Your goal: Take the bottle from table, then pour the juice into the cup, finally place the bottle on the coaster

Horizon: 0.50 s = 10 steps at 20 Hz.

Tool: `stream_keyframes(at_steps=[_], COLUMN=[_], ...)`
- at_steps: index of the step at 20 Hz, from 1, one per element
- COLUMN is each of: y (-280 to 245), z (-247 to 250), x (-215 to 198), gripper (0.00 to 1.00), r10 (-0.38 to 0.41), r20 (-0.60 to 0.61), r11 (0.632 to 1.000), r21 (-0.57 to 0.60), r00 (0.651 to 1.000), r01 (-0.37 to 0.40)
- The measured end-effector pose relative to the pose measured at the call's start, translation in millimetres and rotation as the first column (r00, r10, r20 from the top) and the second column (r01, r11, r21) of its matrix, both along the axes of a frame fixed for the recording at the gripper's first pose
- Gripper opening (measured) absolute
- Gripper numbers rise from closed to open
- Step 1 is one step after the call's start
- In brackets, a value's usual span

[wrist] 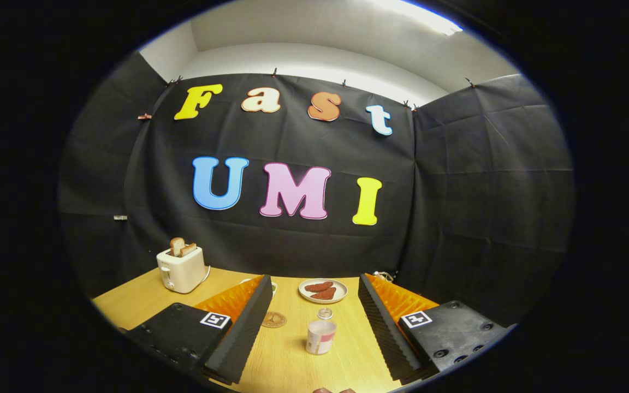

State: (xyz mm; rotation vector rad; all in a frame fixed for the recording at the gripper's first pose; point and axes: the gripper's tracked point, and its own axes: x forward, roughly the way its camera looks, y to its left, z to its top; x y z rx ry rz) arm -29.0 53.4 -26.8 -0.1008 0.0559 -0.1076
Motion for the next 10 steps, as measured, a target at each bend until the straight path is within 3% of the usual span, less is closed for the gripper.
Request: stream_keyframes(at_steps=[10], y=[-20], z=[-71], x=[55], gripper=[0.97], r10=[0.068], r20=[-0.104], r11=[0.998], r21=[0.002], r00=[0.992], r01=[-0.068])
